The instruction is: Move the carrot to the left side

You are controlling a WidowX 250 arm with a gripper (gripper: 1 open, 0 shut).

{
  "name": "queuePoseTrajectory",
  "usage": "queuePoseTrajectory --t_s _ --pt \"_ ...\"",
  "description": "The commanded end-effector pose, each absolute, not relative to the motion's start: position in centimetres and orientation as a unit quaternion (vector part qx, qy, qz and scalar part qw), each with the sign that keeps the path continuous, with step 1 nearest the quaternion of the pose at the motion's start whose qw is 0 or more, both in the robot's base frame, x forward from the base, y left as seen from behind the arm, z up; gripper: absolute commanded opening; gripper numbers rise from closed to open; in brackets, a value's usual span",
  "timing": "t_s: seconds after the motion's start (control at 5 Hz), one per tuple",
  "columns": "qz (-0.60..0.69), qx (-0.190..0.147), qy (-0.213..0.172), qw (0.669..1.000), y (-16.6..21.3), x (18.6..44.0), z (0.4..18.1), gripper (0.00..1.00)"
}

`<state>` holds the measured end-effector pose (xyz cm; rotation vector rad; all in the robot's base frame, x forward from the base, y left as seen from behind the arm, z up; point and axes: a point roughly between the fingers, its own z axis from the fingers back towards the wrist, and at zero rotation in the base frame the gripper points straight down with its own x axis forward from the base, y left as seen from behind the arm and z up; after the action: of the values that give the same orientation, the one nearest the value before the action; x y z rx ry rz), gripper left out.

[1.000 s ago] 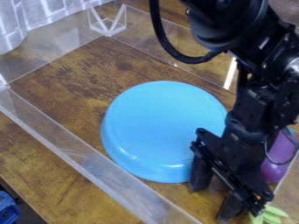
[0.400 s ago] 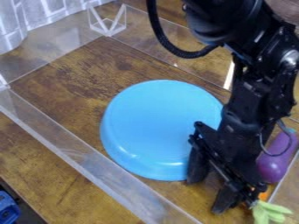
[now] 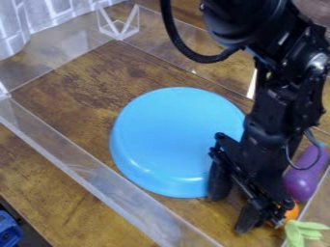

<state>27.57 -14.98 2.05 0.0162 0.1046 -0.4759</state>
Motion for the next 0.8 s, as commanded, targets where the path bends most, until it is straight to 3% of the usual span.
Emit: queuePoseTrajectory --t_s 0.0,0.6 --pt "-0.23 -0.003 0.019 0.973 -16.4 28.6 3.6 0.0" --pt "-0.21 -0.009 0.019 0.977 -15.3 29.7 3.0 0.0"
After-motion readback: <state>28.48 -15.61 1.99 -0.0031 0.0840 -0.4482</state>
